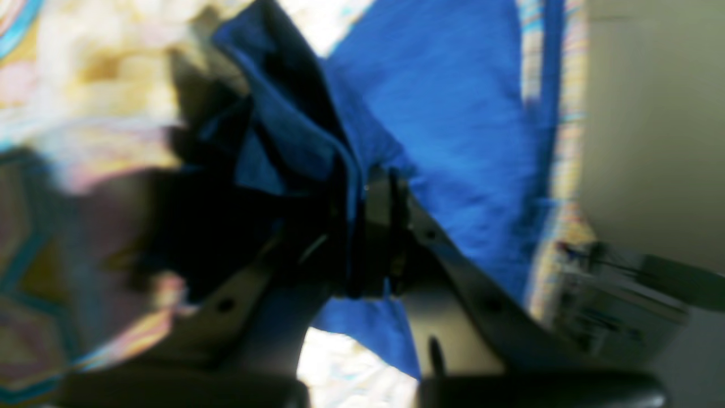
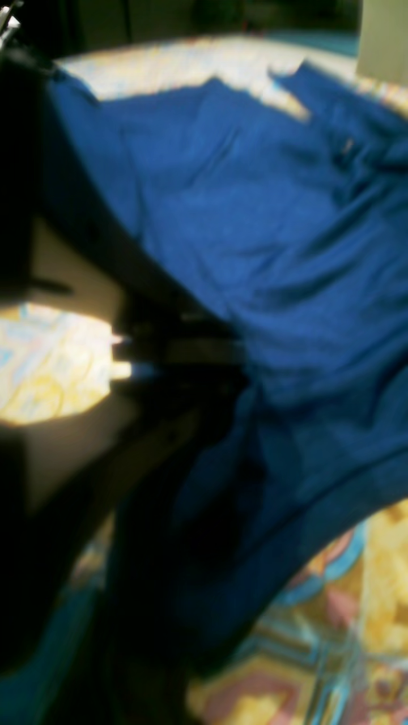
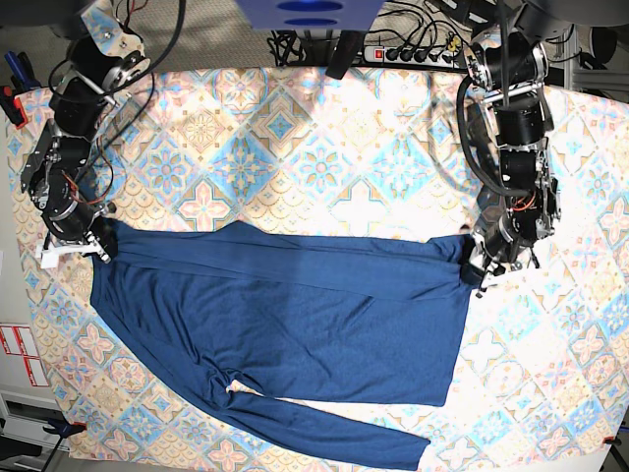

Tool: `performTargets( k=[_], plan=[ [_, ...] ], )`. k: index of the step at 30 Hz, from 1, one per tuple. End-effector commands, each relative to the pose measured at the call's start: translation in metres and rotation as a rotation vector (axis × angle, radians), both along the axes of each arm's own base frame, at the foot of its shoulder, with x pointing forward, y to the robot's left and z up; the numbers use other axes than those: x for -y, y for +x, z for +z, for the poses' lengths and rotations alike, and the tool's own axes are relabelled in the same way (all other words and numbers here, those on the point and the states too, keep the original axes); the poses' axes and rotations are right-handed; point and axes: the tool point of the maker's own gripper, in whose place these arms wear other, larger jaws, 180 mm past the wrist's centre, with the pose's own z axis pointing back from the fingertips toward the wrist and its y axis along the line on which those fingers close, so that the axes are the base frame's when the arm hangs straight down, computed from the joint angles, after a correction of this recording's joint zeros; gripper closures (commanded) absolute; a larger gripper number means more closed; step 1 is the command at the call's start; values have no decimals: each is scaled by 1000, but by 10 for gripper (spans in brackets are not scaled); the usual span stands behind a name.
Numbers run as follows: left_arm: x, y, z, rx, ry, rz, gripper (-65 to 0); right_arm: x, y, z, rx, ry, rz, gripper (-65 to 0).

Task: Fold the T-shirt properly
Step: 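Lift both grippers holding the hem and stretch it taut, then pull both held hem corners toward the robot, sliding the shirt along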

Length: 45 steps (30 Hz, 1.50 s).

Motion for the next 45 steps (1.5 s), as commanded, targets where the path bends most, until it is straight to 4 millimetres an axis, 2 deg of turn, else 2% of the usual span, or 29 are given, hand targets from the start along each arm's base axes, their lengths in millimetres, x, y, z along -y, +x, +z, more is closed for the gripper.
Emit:
performTargets(
  k=[1,7,10,13,17,19,26,31,34,45],
  plan=[
    [-14,16,21,56,50,5,-47,14,13,21,58,-34,-11,-95],
    [9,11,13,0,53,-109,-308,15,5,24,40,-54,12,-233],
    [15,11,26,26,45,-146,-405,22,-1,35,57,-110,23,-238],
    [23,1,46,90,32,-176,-511,28,-10,48,76,-173,34,-238],
    [31,-15,56,135,-18,-180,-604,28,-21,52,63,-209,59,-238],
    [33,-26,49,120,-46,-174,-623,28,-26,52,53,-218,66,-238],
    [32,-51,27,62,-59,-162,-623,29,-37,46,29,-226,72,-238],
    [15,-66,18,38,-59,-103,-623,29,-39,44,25,-225,72,-238],
    [11,-64,14,31,-65,-83,-623,28,-38,45,26,-224,72,-238],
    [5,-26,-9,-9,-132,15,-623,28,-36,46,31,-224,73,-238]
  ],
)
